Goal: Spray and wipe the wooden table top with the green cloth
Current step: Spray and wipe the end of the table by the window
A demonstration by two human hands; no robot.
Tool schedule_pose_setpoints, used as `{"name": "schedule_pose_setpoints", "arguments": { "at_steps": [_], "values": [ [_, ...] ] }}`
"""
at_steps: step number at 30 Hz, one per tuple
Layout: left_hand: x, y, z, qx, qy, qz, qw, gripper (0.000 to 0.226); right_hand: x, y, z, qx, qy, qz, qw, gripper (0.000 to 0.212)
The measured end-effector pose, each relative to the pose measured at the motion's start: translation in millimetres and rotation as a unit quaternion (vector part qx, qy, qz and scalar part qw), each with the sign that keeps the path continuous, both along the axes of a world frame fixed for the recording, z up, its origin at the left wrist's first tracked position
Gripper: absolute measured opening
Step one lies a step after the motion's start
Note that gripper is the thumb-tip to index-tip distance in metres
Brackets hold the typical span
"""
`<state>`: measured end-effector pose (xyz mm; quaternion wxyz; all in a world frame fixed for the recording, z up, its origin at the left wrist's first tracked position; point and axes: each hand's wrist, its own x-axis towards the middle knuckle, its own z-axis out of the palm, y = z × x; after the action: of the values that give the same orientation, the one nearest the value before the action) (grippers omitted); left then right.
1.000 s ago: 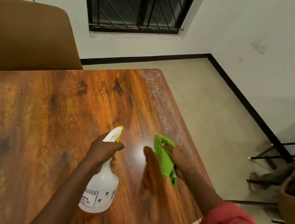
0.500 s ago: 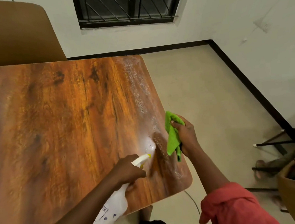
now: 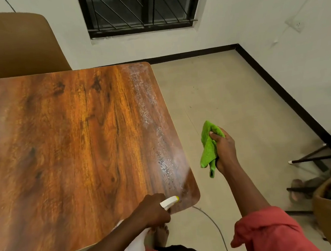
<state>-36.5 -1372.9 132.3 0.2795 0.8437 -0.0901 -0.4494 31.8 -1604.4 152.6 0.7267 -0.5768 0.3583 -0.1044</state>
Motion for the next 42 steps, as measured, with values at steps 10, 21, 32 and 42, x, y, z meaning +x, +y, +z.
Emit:
{"name": "schedule_pose_setpoints", "arguments": {
  "at_steps": [10,21,32,42],
  "values": [
    [34,-9,5,-0.040,-0.091,0.149,0.984,0.017,-19,-3,-11,0.026,0.009,0.004,1.000,0.028],
    [71,-12,17,-0.077,-0.128,0.225,0.963,0.015,-25,6,-19,0.021,0.018,0.036,0.999,0.030],
    [79,0,23,-0.126,-0.153,0.270,0.942,0.015,-72,41,-52,-0.308,0.036,0.208,0.928,0.042],
    [67,35,28,-0.138,-0.131,0.340,0.921,0.029,-111,93,-118,-0.518,0.090,0.313,0.791,0.056]
  ]
}}
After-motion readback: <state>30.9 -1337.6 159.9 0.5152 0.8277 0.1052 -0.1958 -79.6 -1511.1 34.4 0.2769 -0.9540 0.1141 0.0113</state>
